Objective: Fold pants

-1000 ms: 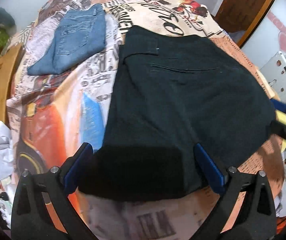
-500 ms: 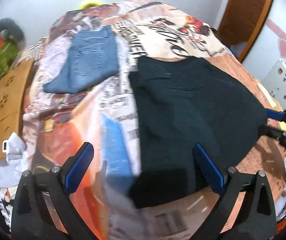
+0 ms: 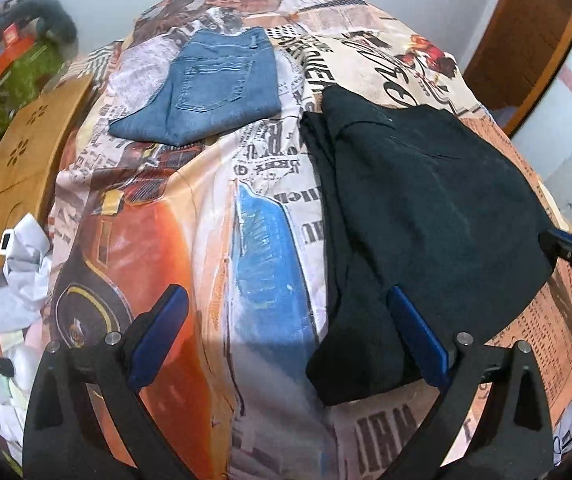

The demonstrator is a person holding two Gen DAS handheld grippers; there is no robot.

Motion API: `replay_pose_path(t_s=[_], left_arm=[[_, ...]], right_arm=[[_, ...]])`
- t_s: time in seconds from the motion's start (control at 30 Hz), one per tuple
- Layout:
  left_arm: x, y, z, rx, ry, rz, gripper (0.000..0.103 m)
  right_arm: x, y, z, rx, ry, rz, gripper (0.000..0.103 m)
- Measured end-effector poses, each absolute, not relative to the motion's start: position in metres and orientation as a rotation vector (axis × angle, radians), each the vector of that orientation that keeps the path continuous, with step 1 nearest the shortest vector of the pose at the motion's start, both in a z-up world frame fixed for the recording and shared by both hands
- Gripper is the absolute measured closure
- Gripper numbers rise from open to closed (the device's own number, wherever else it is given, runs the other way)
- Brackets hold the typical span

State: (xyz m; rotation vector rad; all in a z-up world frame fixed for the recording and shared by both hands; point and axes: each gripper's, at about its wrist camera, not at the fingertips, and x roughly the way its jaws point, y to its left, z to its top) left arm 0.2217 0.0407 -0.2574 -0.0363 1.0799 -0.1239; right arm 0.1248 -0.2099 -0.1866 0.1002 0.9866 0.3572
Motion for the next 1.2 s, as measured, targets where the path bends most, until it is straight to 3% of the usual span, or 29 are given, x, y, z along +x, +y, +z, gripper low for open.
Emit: replay_pose_path(t_s=[0.1, 0.17, 0.23, 0.3, 0.57, 0.67, 0.9, 1.2], left_arm=[[0.217, 0.047, -0.255, -0.043, 1.069, -0.093, 0.002], [0.215, 0.054, -0.257, -0.016, 1.073, -0.027, 0.008], [0.215, 0.066, -0.261, -0.038, 1.108, 0.002, 0.023], [0.218, 0.076, -0.263, -0.059, 1.148, 0.019, 0.026], [0.23, 0.058, -0.204, 0.0, 0.987, -0.027, 0.022], [0.248, 0.042, -0.185, 0.011, 0.941, -0.061, 0.015], [0.3, 0.015, -0.175, 0.017, 0.932, -0.109, 0.012], [0.353, -0.01, -0.194, 0.062, 0.991, -0.162, 0.012]], right_arm=[[0.124, -0.208, -0.187, 0.075, 0.98, 0.359, 0.079], [0.124, -0.208, -0.188, 0.082, 0.983, 0.361, 0.079], [0.124, -0.21, -0.189, 0.105, 0.991, 0.357, 0.079], [0.125, -0.212, -0.189, 0.12, 0.999, 0.353, 0.079], [0.136, -0.218, -0.16, 0.109, 0.995, 0.33, 0.077], [0.143, -0.222, -0.146, 0.109, 0.952, 0.327, 0.065], [0.176, -0.22, -0.125, 0.071, 0.866, 0.319, 0.043], [0.232, -0.211, -0.152, 0.019, 0.931, 0.375, 0.039]])
